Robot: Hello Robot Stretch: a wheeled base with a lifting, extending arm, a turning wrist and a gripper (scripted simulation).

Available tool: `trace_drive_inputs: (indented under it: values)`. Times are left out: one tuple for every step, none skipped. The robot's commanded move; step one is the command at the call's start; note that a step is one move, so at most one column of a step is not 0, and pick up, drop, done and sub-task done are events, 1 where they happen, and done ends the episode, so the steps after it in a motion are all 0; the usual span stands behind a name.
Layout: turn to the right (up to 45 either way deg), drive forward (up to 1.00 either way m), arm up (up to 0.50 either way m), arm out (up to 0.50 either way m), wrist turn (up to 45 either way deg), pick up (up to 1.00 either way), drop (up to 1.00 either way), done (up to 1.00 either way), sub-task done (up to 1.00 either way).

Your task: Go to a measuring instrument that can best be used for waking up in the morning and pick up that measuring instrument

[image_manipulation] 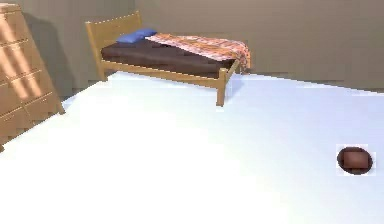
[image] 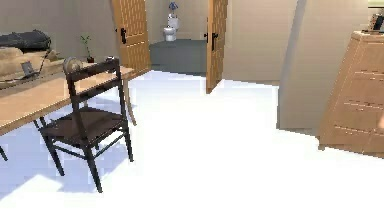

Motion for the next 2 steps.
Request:
trace_drive_inputs:
  values:
    - [0.0,1.0,0.0,0.0,0.0,0.0,0.0,0.0,0.0]
    - [-3.0,0.0,0.0,0.0,0.0,0.0,0.0,0.0,0.0]
